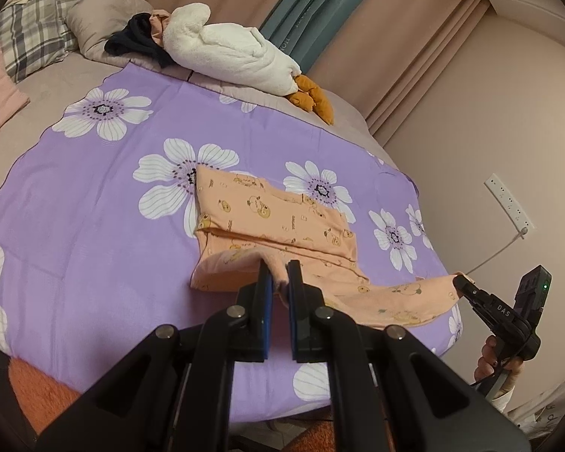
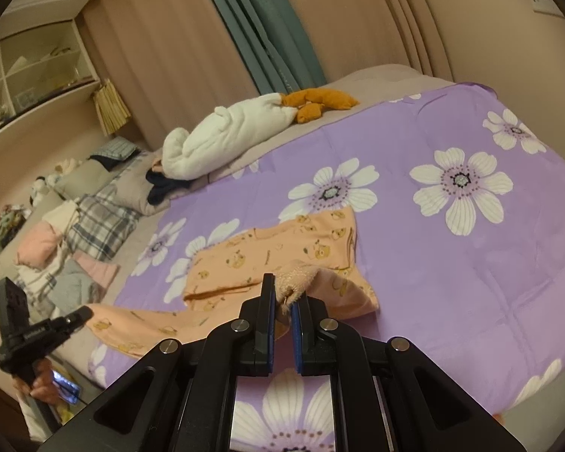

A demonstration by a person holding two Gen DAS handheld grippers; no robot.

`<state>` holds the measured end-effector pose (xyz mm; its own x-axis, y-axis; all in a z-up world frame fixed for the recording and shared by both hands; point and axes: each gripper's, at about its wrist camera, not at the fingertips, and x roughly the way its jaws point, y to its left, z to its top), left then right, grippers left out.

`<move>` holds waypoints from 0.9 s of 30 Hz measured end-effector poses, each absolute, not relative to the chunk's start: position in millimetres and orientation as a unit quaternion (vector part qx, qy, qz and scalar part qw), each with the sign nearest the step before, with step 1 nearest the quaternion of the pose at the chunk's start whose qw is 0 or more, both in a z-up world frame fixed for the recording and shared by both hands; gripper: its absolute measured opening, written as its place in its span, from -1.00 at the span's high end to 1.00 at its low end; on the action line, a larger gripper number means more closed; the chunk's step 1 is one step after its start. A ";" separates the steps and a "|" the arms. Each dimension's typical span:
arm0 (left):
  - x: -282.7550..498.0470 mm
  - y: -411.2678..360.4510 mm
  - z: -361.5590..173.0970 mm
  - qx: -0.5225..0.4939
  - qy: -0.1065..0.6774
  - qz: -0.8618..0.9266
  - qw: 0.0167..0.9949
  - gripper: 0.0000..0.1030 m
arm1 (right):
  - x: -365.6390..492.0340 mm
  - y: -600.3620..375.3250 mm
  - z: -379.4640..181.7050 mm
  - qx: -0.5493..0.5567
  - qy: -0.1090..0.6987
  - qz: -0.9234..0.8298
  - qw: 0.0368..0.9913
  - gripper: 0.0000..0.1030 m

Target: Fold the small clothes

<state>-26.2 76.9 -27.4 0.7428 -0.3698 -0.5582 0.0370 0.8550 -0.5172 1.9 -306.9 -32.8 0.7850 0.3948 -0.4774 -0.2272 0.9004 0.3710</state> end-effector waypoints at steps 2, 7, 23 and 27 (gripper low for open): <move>-31.1 76.8 -29.4 -0.245 0.345 -0.109 0.900 0.87 | -0.2 -308.6 -33.2 0.150 0.282 0.166 0.933 0.82; -40.7 75.2 -34.6 -0.245 0.358 -0.103 0.895 0.87 | -5.9 -311.3 -37.2 0.159 0.285 0.169 0.930 0.82; -43.9 73.1 -42.7 -0.241 0.390 -0.108 0.882 0.86 | -3.1 -310.8 -37.7 0.170 0.285 0.162 0.929 0.82; -38.6 74.6 -39.8 -0.247 0.386 -0.109 0.882 0.86 | 4.4 -310.5 -36.6 0.171 0.283 0.158 0.930 0.82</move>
